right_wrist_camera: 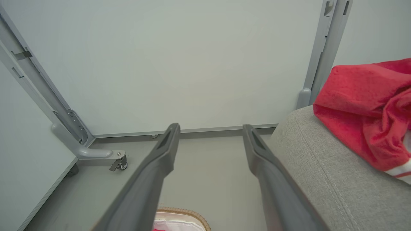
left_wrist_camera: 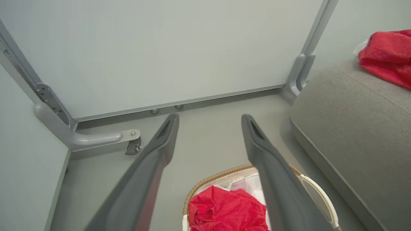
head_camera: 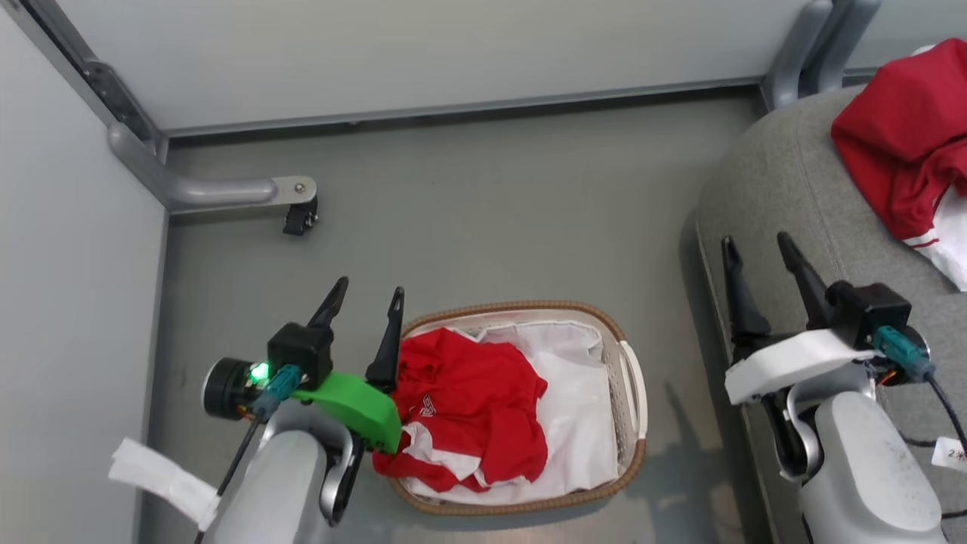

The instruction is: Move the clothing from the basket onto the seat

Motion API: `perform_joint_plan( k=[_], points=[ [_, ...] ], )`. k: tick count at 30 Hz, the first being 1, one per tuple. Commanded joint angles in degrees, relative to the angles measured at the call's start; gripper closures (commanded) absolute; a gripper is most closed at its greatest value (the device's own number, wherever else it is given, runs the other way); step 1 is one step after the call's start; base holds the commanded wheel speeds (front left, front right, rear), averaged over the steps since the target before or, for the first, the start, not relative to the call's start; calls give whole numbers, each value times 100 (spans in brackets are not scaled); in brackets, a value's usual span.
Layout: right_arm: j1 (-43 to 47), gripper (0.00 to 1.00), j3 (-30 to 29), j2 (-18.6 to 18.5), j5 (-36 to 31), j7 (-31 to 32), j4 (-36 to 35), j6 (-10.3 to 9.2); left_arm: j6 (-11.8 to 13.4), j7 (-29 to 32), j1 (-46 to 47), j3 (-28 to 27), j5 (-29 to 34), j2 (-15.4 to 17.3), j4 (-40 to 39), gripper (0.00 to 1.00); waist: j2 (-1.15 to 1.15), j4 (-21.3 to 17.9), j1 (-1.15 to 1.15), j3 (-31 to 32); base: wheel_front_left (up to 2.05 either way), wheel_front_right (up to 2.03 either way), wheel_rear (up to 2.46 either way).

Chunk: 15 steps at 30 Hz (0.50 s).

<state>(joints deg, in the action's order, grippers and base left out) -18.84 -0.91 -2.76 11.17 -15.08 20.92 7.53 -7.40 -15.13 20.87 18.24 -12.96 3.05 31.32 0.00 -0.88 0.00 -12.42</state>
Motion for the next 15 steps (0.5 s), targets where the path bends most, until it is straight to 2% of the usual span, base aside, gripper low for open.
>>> perform_joint_plan(
  k=[1,10,15],
  points=[
    [-138,0,-46,-22,-41,-13,-66,-8,-15,-3,258,131,44,36,149,0,0,-243,0,-717,0,0,0],
    [-727,0,-193,-20,-56,-13,-498,-8,-15,-2,1607,1295,-170,16,1598,0,0,-695,0,-2047,0,0,0],
    [-940,0,-135,-18,44,-13,-759,-8,-15,42,2134,2059,-322,14,2402,0,0,-962,0,-2587,0,0,0]
  ],
)
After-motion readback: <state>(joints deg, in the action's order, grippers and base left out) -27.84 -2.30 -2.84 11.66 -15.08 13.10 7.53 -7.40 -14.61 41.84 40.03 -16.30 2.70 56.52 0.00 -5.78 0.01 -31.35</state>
